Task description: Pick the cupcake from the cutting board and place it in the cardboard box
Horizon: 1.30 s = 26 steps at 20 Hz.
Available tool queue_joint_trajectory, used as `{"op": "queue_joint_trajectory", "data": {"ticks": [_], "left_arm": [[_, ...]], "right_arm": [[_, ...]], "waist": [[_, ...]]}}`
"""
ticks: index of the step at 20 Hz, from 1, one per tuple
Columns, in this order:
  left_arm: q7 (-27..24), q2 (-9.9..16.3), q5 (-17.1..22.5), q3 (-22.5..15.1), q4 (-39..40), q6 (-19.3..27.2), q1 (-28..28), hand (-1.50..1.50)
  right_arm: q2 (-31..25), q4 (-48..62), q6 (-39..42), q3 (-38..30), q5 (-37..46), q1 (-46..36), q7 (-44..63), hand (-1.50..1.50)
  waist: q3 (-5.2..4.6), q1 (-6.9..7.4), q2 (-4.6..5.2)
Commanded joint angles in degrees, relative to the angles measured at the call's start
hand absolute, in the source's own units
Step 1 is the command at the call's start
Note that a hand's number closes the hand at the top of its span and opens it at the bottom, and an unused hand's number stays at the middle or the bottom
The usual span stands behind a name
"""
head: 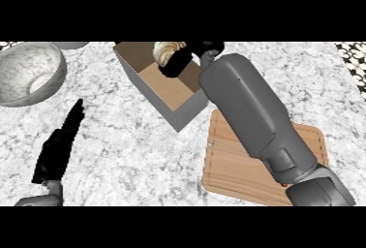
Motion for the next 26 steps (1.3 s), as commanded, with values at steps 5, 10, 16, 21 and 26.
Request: {"op": "queue_joint_trajectory", "data": {"ticks": [5, 10, 16, 21, 26], "left_arm": [[-1.8, 0.3, -0.5, -0.3, 2.1, -0.6, -0.8, 0.0], [-2.0, 0.0, -0.6, -1.2, 3.6, -1.2, -3.2, 0.0], [-0.9, -0.2, -0.7, -1.6, 3.0, -1.4, -5.1, 0.0], [-0.9, -0.2, -0.5, -0.9, 2.6, -0.9, -3.5, 0.0], [0.0, -1.6, -1.5, -1.7, 2.6, 0.6, -3.9, 0.0]], "right_arm": [[0.2, 17.3, -5.8, 6.1, -6.8, -6.2, -0.8, 1.5], [0.2, 21.8, -10.1, 7.9, -12.8, -4.7, -1.1, -1.5], [0.2, 22.9, -14.6, 8.3, -18.4, -3.4, -5.7, -1.5], [0.2, 20.8, -23.6, -0.2, -24.7, -3.3, -11.8, -1.5], [0.2, 20.5, -25.9, -7.6, -31.9, -4.0, -17.3, -1.5]], "waist": [[-0.02, 1.47, 0.44], [-0.06, 3.89, 1.3], [0.0, 4.55, 1.4], [0.1, 2.88, 1.18], [0.12, 2.18, 1.14]]}}
